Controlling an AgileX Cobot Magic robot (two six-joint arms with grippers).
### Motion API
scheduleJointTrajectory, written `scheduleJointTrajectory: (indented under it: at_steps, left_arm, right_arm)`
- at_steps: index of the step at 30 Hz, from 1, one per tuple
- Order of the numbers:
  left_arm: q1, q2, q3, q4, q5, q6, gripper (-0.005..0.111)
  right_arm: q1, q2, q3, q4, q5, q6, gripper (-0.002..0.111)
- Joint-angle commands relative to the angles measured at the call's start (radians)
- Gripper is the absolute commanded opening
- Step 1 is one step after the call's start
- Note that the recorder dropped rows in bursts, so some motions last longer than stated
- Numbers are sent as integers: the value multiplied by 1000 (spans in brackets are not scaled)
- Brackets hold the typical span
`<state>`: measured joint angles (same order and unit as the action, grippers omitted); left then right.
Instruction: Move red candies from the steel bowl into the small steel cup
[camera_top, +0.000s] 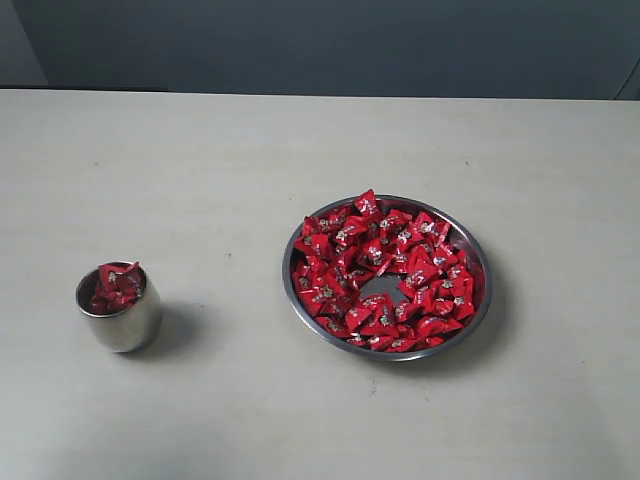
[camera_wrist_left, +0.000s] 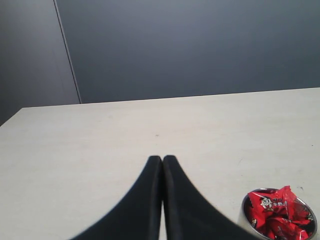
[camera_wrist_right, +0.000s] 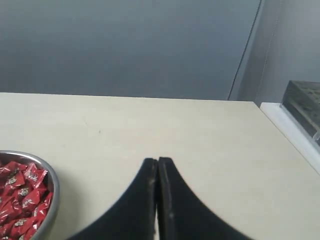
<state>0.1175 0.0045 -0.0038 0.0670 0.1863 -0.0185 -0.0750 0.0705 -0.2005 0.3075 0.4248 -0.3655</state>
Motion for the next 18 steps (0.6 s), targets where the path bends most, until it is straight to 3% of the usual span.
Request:
scheduleJointTrajectory:
  at_steps: [1,3,8,18]
  left_arm:
    - [1,-4,4,1,-6,-1,0]
    - [1,-4,4,1,-6,-1,0]
    - [1,-4,4,1,-6,-1,0]
    - [1,-4,4,1,-6,-1,0]
  right_arm:
    - [-5,-4,6,4,-19,2,-1]
    - [-5,-4,6,-36,-19,27,-1]
    - [-4,-4,57,-278,-89,340,-1]
    - [-4,-10,157,-297,-168,331,-1]
